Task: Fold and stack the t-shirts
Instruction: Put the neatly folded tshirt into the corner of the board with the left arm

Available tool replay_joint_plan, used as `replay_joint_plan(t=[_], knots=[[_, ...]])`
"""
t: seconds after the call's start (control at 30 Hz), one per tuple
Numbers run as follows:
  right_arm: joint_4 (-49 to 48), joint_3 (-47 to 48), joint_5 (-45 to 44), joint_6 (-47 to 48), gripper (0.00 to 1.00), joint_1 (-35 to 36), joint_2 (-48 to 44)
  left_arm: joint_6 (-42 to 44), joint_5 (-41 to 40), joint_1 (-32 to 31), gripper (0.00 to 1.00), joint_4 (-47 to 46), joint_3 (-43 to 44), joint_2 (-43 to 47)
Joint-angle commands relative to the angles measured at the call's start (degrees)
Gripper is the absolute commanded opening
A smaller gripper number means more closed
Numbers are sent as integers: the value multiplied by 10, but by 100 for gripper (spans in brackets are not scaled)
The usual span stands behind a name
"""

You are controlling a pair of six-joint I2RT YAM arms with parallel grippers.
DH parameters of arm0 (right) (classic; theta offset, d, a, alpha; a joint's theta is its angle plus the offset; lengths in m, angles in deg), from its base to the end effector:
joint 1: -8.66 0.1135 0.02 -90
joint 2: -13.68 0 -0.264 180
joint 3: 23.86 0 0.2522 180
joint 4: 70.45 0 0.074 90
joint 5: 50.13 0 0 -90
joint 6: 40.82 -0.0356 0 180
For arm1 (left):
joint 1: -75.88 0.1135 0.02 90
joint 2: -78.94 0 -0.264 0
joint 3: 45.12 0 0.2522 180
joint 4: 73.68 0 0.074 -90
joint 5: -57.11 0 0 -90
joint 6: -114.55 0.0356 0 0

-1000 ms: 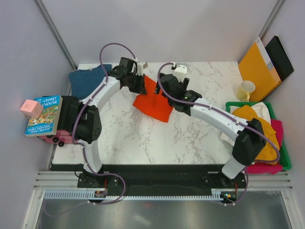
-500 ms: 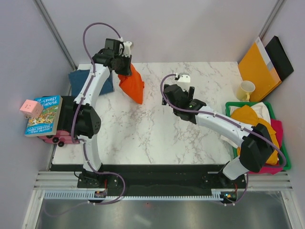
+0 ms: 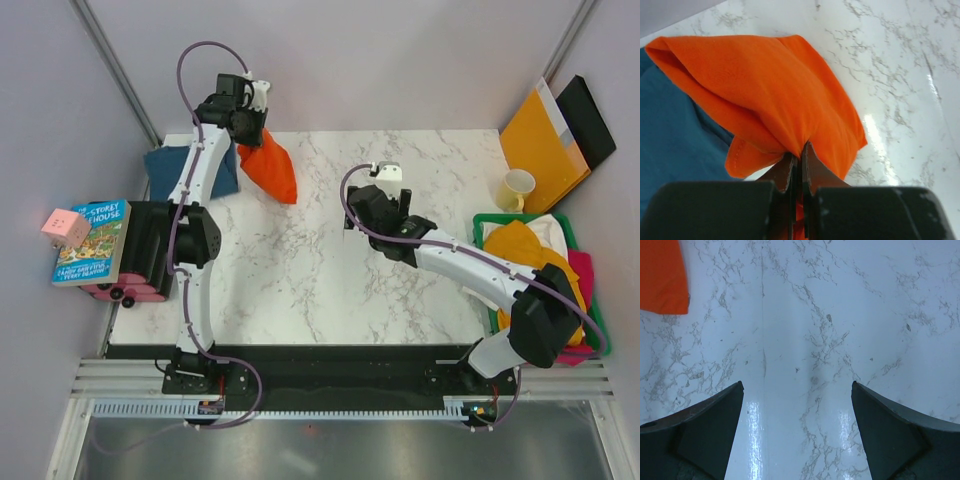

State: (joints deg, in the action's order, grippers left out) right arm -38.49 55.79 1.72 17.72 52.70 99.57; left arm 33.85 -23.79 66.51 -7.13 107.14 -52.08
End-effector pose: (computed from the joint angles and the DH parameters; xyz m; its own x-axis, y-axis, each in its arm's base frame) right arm 0.2539 0.2149 0.2863 -0.4824 0.1045 -0.8697 0.0634 0.9944 0.0843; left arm 0.4974 -0.0878 0.3265 -0.6485 0.2687 -0.7122 0.3803 0.9249 0.0027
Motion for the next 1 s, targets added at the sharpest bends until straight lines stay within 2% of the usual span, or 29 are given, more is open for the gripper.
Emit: replay_joint_plan(t=[0.0,0.17,0.4,0.6,0.97], knots=[[-18,-19,5,-5,96,1,-22,59,-14,43,2,-6,73,-27],[-26,-33,11,-17,96,1,-15,91,-29,71,2,-11,83,-33],[-51,-44,40,-58,96,3,8,199,-82,85,2,-41,83,-33],[-55,-53,26,-82,95,18,10,266,-126,87,2,-83,81,-51],[-53,-75,15,-109,95,27,-3,294,-211,130,2,-114,81,-88]])
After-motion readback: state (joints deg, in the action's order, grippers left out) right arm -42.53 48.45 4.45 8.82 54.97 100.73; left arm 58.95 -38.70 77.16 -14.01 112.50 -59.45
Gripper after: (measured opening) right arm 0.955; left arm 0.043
